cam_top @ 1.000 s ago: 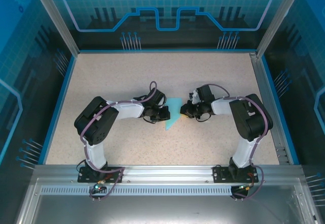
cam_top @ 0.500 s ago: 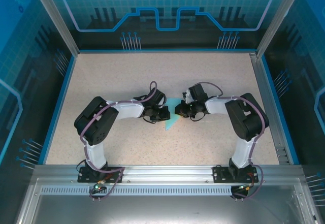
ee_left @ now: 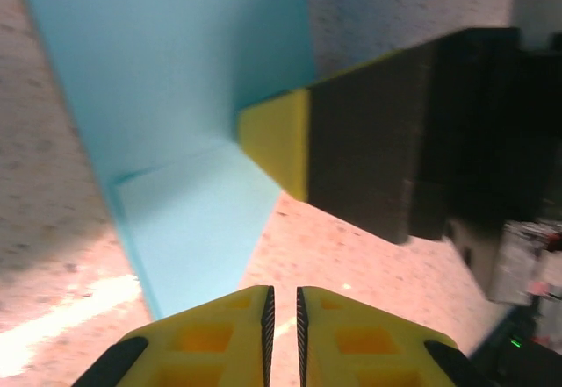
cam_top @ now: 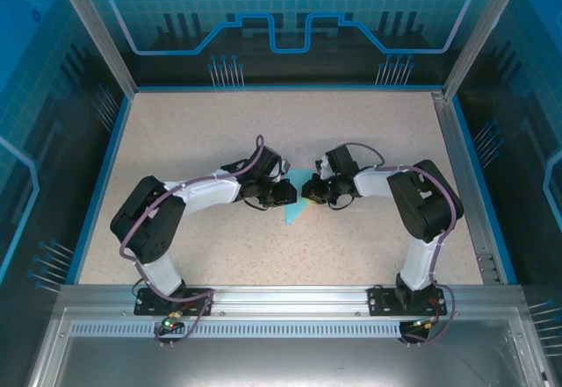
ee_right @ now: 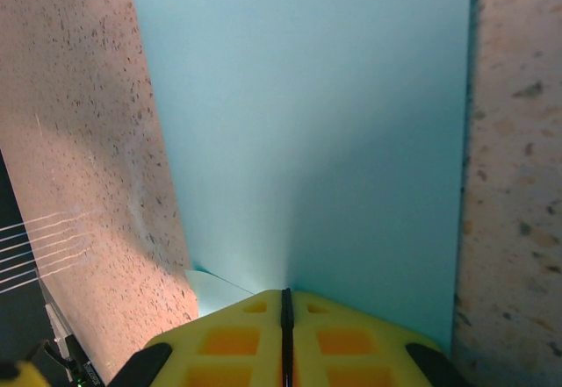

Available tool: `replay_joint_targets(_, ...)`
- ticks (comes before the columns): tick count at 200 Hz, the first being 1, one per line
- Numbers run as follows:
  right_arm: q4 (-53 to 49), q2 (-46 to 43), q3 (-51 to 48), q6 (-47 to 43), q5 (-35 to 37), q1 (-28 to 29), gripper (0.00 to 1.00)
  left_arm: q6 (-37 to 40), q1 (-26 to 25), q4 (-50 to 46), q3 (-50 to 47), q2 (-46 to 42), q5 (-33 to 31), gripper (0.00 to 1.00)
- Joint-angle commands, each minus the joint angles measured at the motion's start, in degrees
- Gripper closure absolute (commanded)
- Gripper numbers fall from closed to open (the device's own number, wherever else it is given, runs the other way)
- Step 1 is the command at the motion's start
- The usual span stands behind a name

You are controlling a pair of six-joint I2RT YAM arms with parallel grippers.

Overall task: Fold a paper plane with a square sheet of paper (pick it up from the middle)
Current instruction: Third fold the triangle at the center of the table.

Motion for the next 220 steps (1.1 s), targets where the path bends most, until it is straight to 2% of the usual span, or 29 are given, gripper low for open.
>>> replay_joint_targets(1, -1.7, 1.07, -0.15, 0.42, 2.66, 1.32, 0.9, -4.15, -0.12, 2.84, 0.07, 2.53, 9.73, 0.85)
replay_joint_targets(42, -1.97, 0.93, -0.33, 0.27, 2.53, 1.33, 0.9, -6.52, -0.15, 5.98, -2.0, 6.49, 11.49, 0.85)
replay_joint_targets(95, -2.52, 0.92, -0.42, 0.14, 2.81, 1.33, 0.9, -3.86, -0.25, 0.38, -3.37, 9.18, 8.68, 0.85)
replay_joint_targets(144, -3.28, -0.08, -0.24, -0.12, 2.98, 1.33, 0.9, -2.75, -0.37, -0.42, -5.47, 6.87, 9.05, 0.85)
replay_joint_targets(170, -3.48, -0.16, -0.33, -0.19, 3.1, 1.33, 0.9, -2.39, -0.31, -1.15, -6.65, 5.85, 7.07, 0.85)
replay_joint_targets(220, -3.3, -0.02, -0.77, -0.14, 3.48, 1.33, 0.9, -2.5, -0.38, -1.02, -9.17, 4.45, 8.45, 0.84)
